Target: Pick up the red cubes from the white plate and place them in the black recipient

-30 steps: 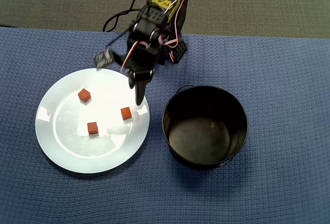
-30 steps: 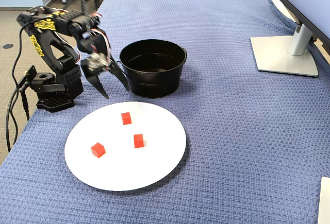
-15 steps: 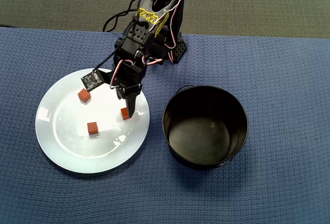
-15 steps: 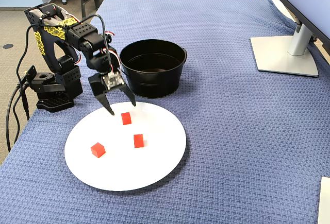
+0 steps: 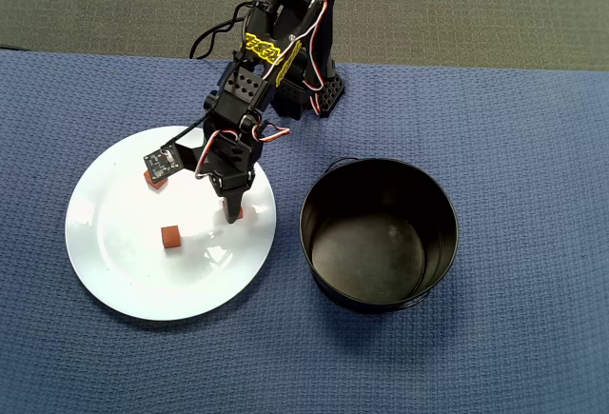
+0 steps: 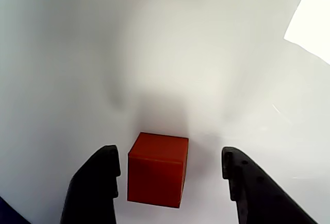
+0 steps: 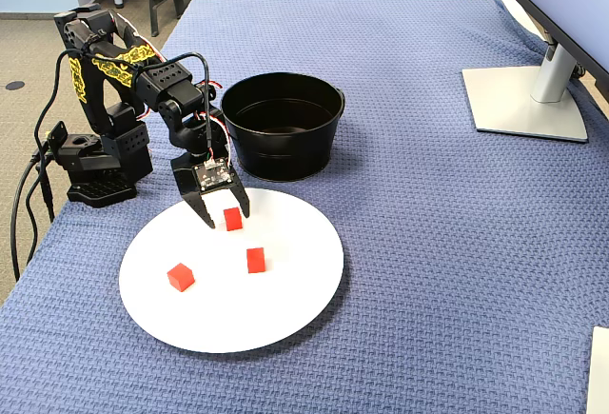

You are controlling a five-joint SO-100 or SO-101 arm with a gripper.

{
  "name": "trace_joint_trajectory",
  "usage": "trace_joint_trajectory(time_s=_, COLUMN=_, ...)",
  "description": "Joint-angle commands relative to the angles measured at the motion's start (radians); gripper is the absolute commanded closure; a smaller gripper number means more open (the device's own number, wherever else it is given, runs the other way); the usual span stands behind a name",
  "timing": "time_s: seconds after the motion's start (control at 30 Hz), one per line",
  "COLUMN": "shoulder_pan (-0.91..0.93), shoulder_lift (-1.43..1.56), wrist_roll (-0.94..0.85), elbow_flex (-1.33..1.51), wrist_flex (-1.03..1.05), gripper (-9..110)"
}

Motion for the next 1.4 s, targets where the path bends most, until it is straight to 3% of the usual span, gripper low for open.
trace_joint_trajectory(time_s=0.0, shoulder_pan=-0.032, shoulder_lift=0.006, wrist_roll=0.023, elbow_flex=-0.021, wrist_flex=-0.028, gripper=87)
trace_joint_trajectory(time_s=0.5, shoulder_pan=-0.058, shoulder_lift=0.048, wrist_roll=0.091, elbow_flex=0.021, wrist_flex=-0.063, gripper=102)
trace_joint_trajectory(time_s=0.73, shoulder_pan=-0.091, shoulder_lift=0.232, wrist_roll=0.249, elbow_flex=-0.175, wrist_flex=0.202, gripper=102)
trace_joint_trajectory(time_s=0.97, shoulder_pan=-0.261, shoulder_lift=0.380, wrist_roll=0.532, elbow_flex=-0.482, wrist_flex=0.446, gripper=102)
trace_joint_trajectory(time_s=1.3, shoulder_pan=-0.664, shoulder_lift=-0.044, wrist_roll=0.781, elbow_flex=-0.982, wrist_flex=0.623, gripper=101)
trace_joint_trajectory(time_s=1.37, shoulder_pan=-0.769, shoulder_lift=-0.071, wrist_roll=0.755, elbow_flex=-0.951, wrist_flex=0.638, gripper=83)
